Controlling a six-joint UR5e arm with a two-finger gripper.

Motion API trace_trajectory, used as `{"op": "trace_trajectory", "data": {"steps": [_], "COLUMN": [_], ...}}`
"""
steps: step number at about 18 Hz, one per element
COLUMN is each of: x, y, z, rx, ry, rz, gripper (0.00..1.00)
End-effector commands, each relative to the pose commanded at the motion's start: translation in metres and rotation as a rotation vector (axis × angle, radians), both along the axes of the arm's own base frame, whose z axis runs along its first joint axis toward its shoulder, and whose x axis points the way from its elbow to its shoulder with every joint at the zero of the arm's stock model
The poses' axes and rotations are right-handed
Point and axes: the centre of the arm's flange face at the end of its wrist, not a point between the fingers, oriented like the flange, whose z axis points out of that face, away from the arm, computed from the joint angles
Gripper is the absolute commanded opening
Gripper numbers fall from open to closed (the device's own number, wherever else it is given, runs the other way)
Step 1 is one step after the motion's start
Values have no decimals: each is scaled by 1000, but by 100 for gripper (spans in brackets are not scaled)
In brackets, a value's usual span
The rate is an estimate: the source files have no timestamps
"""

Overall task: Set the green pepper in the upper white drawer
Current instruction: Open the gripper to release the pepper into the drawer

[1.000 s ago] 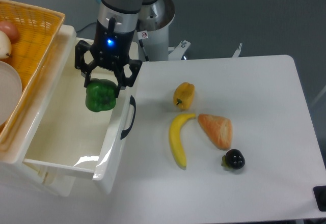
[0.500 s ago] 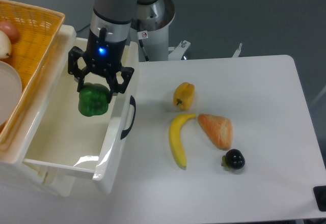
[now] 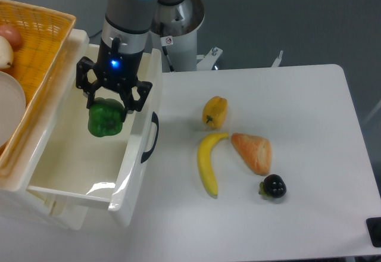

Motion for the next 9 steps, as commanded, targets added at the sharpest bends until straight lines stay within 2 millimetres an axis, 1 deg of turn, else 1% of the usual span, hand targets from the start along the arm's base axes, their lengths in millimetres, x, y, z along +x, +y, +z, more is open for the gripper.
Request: {"op": "trace_trajectory", "data": {"steps": [2, 3, 4, 9], "x": [0, 0, 0, -2], "y": [0, 0, 0, 1], "z": [1, 1, 1, 8], "rx": [0, 0, 0, 27], "ry": [1, 2, 2, 24], "rz": [2, 0, 0, -4], "gripper": [85, 94, 99, 100]}}
